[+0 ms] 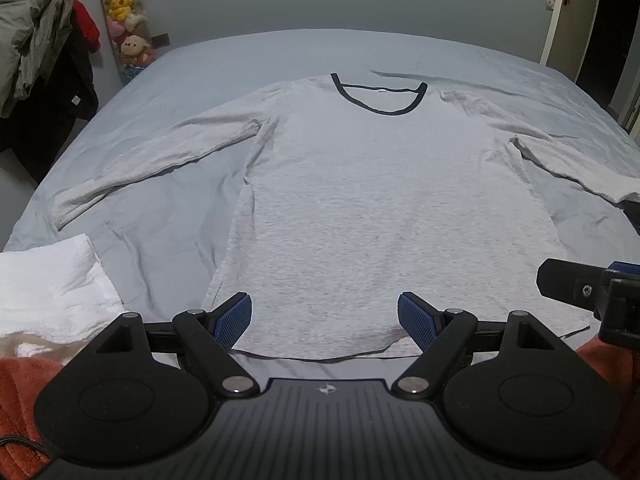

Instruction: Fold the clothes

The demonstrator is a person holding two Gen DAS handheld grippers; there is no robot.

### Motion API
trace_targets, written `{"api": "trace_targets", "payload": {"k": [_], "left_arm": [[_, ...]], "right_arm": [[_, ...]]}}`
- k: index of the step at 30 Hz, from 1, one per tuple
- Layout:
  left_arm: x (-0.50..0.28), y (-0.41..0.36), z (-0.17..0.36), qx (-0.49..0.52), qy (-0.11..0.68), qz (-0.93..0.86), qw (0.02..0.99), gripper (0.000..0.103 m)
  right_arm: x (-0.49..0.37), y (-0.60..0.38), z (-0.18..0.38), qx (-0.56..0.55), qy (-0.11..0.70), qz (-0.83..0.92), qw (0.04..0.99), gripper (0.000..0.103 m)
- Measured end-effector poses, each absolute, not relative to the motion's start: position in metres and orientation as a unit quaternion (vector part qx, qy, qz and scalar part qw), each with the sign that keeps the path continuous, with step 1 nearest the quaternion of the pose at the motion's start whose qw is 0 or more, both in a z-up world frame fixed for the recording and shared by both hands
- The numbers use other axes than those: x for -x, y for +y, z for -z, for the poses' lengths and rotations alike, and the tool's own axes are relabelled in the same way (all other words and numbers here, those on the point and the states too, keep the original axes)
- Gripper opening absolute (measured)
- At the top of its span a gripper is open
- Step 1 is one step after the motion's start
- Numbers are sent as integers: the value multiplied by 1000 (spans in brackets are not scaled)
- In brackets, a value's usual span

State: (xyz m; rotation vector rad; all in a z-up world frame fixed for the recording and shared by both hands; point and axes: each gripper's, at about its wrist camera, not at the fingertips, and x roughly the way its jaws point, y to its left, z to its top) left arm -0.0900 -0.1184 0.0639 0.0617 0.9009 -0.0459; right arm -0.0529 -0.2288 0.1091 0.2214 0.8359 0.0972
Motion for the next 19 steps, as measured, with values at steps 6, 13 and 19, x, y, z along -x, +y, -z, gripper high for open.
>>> {"api": "trace_targets", "payload": {"k": [6, 13, 19], "left_arm": [[91, -120, -66, -33, 433, 23, 901, 80], [91, -122, -66, -36, 432, 25, 901, 80], [92, -123, -67, -40, 429, 24, 902, 80]], "right_arm": [[54, -229, -111, -108, 401, -47, 908, 84], [56, -228, -112, -109, 398, -49, 909, 84], [55, -228, -112, -111, 397, -49, 910, 84]]}}
